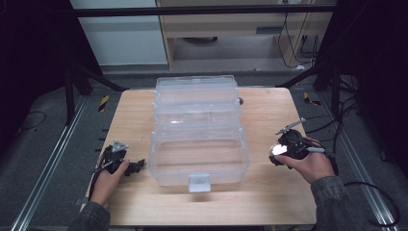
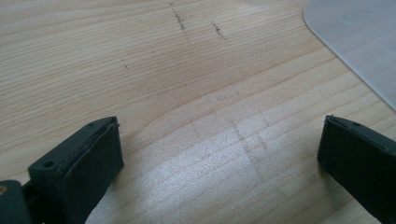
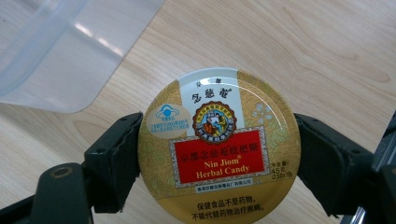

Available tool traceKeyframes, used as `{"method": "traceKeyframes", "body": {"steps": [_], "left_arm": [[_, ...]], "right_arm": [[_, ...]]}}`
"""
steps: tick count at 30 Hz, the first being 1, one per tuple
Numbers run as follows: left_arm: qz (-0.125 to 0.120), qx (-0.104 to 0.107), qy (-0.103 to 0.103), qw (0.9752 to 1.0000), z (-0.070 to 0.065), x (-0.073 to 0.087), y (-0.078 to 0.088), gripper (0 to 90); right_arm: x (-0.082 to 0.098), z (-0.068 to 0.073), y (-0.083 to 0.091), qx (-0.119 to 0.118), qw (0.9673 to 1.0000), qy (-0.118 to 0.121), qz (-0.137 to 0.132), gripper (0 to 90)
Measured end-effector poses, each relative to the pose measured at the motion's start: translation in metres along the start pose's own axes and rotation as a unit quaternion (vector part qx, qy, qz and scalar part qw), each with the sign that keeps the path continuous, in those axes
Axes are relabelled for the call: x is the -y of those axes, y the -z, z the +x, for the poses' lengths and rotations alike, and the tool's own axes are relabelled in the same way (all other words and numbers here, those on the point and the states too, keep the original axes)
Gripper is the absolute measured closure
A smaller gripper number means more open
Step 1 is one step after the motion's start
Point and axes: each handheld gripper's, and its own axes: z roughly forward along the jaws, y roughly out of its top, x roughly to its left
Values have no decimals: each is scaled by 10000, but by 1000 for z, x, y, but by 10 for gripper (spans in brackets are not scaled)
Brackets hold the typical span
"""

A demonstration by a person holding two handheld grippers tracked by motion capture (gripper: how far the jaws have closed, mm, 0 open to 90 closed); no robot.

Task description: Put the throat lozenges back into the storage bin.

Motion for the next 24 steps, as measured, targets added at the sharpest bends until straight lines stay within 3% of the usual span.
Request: {"method": "traceKeyframes", "body": {"steps": [24], "left_arm": [[1, 2, 0, 10000, 0, 0, 0, 0]], "right_arm": [[-32, 12, 37, -23, 9991, 331, -254, 209]]}}
